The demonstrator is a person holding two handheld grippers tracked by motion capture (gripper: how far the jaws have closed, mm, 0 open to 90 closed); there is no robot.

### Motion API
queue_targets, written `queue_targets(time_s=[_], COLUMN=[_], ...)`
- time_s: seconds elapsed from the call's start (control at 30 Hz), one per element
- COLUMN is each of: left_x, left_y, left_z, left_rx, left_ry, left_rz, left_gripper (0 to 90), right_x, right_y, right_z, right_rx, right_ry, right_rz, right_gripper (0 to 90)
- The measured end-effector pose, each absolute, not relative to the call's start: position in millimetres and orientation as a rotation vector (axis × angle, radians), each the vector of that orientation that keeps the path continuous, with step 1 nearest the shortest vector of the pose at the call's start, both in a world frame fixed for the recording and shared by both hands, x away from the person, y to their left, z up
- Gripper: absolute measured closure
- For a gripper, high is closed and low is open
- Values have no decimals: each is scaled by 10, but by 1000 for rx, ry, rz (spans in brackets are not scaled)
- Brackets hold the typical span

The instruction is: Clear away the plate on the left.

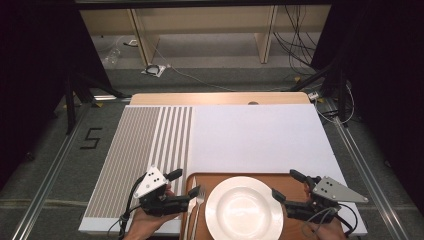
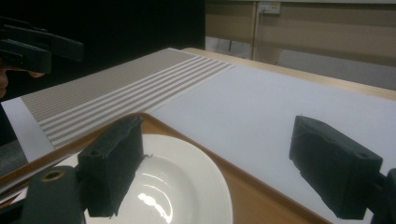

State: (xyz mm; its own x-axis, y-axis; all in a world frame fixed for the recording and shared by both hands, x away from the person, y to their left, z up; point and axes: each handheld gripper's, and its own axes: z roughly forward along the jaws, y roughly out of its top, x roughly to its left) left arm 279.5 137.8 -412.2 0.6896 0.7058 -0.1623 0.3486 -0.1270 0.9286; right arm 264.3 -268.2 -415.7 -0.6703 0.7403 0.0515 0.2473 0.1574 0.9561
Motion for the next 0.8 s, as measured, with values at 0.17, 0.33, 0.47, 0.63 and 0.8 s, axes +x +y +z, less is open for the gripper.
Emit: queue_targets(time_s=[0.17, 0.33, 0.47, 0.63, 0.8], left_x=[2790, 2783, 2780, 2798, 2806], left_y=[1401, 1432, 1448, 1478, 1478], left_z=[-4131, -4151, -4157, -4158, -4159], left_rx=[1715, 1685, 1676, 1653, 1649], left_ry=[833, 825, 823, 839, 841], left_rz=[399, 410, 422, 429, 429], left_gripper=[206, 188, 178, 165, 165], right_x=[2643, 2638, 2638, 2639, 2647], right_y=[-2684, -2682, -2672, -2679, -2692], right_z=[-4155, -4147, -4144, -4142, -4149], right_rx=[941, 941, 941, 944, 949], right_ry=[2008, 2009, 2004, 2003, 1999], right_rz=[1528, 1520, 1527, 1524, 1523], right_gripper=[179, 175, 172, 169, 165])
